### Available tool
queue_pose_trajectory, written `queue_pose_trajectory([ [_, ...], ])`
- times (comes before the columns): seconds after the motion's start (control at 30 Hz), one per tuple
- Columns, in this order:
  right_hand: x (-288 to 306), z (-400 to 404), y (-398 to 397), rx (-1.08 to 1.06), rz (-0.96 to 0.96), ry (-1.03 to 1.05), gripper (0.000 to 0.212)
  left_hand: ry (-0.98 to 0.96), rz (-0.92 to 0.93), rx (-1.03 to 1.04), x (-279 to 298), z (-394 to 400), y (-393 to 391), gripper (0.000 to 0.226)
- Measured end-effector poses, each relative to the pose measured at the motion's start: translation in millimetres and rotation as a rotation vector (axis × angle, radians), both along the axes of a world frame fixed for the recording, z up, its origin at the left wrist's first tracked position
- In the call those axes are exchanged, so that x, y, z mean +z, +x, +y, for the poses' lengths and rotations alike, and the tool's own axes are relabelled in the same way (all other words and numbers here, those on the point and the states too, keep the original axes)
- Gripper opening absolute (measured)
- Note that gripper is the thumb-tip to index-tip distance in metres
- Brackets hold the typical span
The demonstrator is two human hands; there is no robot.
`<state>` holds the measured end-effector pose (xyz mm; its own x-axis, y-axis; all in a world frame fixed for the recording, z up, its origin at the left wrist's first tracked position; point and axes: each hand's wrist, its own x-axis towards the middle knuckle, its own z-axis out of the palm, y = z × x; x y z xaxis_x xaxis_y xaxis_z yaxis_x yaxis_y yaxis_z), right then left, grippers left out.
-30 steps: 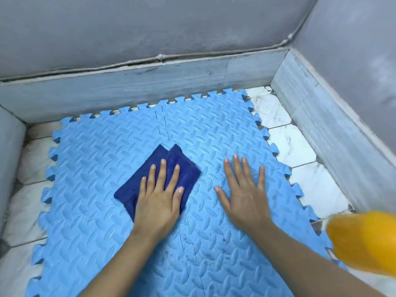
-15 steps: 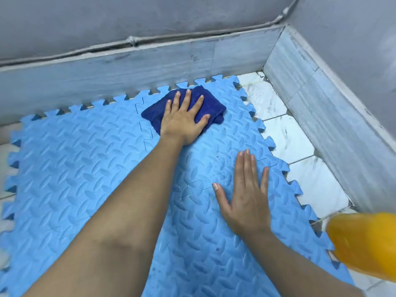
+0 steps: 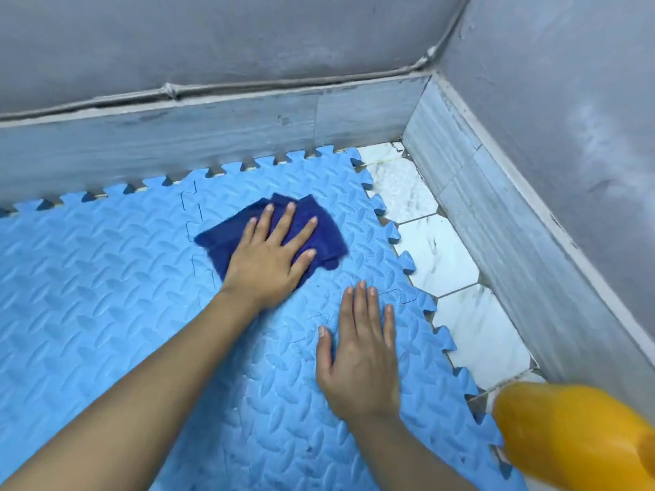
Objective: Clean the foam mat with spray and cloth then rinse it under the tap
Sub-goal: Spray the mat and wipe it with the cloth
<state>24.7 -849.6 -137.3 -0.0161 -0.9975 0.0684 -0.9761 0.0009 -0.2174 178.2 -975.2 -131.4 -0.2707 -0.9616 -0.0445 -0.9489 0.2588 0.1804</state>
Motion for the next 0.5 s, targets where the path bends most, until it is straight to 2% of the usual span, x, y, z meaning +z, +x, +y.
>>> queue_pose_trajectory([
  [0.1,-1.4,-3.1,-2.6,-0.012,-0.008,-0.002,0.064,0.087,-0.031,-0.059,5.7,-72.4,-48.8,0.059],
  [0.23,-1.4,-1.5,-5.0,0.013,-0.033,-0.015,0.065,0.165,-0.007,-0.027,8.0,-61.2,-21.3,0.060],
  [0.4,1.3,-0.2,-6.9,0.024,-0.027,0.006,0.066,0.181,0.037,0.338,10.5,65.8,113.2,0.062],
  [0.47,3.7,-0.4,-5.2,0.036,0.003,0.038,0.067,0.212,0.027,0.431,14.9,145.0,134.5,0.065],
  [0.5,3.3,0.1,-4.9,0.041,0.010,0.045,0.067,0.213,0.014,0.415,15.9,182.8,124.0,0.065],
])
